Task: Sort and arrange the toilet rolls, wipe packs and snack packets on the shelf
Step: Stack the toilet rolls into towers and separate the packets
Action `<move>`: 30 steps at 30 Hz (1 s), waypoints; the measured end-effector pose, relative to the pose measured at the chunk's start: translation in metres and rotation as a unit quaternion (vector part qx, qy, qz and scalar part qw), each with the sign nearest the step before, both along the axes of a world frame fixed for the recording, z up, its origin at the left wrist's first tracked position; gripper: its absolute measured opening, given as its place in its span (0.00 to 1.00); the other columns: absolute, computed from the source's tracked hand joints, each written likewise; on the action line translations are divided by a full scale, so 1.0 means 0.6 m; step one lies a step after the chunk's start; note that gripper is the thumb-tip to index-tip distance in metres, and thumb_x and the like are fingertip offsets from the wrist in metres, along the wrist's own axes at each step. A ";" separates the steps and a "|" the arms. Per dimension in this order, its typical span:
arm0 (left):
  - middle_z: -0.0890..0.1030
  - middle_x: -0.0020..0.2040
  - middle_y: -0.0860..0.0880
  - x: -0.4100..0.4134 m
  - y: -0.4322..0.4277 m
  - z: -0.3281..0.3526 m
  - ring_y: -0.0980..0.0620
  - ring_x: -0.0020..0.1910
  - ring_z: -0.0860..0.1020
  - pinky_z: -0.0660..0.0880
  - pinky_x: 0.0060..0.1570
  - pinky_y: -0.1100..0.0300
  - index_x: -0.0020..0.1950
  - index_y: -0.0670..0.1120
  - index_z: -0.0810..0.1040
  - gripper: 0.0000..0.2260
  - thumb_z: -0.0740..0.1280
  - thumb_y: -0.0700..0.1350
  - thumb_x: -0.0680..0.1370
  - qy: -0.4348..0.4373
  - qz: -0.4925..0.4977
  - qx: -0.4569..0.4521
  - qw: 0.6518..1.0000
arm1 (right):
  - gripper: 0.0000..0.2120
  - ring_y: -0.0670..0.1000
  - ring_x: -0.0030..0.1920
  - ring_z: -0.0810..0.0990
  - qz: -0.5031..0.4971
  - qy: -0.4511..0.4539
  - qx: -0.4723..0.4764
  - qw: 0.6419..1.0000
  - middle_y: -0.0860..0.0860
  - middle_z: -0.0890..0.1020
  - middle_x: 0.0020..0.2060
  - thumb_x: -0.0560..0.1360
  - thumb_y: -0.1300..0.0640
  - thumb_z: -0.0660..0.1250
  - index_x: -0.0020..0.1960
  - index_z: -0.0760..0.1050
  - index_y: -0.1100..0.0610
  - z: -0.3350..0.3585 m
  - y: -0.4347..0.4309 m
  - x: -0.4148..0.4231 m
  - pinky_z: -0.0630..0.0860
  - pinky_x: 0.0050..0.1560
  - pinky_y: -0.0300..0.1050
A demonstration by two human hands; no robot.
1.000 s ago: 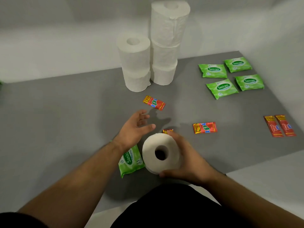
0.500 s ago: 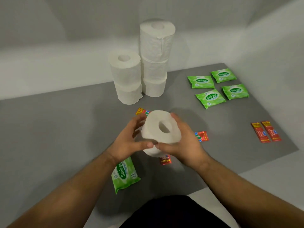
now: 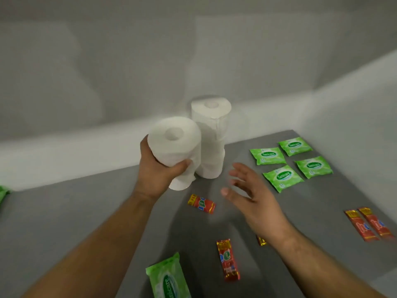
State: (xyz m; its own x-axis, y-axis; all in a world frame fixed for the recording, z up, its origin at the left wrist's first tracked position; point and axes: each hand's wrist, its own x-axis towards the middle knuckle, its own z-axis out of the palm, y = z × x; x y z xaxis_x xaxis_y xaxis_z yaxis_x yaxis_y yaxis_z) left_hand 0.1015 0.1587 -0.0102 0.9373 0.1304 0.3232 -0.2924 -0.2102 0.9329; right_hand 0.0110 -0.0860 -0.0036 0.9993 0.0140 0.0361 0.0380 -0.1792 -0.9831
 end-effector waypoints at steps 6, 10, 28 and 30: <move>0.77 0.69 0.54 0.106 0.026 0.031 0.54 0.66 0.79 0.82 0.60 0.52 0.75 0.50 0.63 0.47 0.87 0.49 0.64 0.011 0.054 -0.040 0.998 | 0.27 0.39 0.61 0.79 -0.024 0.056 -0.010 0.998 0.42 0.80 0.59 0.71 0.47 0.74 0.68 0.72 0.42 -0.038 -0.028 -0.009 0.76 0.64 0.45; 0.77 0.69 0.55 0.137 0.019 0.021 0.52 0.67 0.78 0.81 0.62 0.46 0.75 0.52 0.63 0.51 0.87 0.56 0.60 0.044 0.047 -0.020 0.998 | 0.23 0.41 0.59 0.80 -0.042 0.073 -0.006 0.996 0.40 0.81 0.56 0.74 0.52 0.74 0.66 0.73 0.41 -0.055 -0.033 -0.013 0.74 0.56 0.37; 0.65 0.78 0.54 0.046 0.014 -0.034 0.48 0.75 0.67 0.67 0.74 0.48 0.82 0.52 0.53 0.52 0.84 0.50 0.68 0.159 0.036 0.076 0.984 | 0.25 0.42 0.61 0.78 -0.009 0.124 -0.043 0.991 0.42 0.80 0.59 0.75 0.49 0.73 0.70 0.71 0.43 -0.092 -0.029 -0.042 0.76 0.57 0.39; 0.60 0.82 0.53 0.006 0.011 -0.065 0.47 0.80 0.63 0.63 0.75 0.50 0.83 0.53 0.51 0.53 0.83 0.53 0.69 0.194 0.067 0.112 0.972 | 0.24 0.43 0.61 0.78 -0.003 0.135 -0.053 0.989 0.42 0.79 0.59 0.75 0.49 0.73 0.70 0.71 0.44 -0.102 -0.027 -0.044 0.76 0.59 0.40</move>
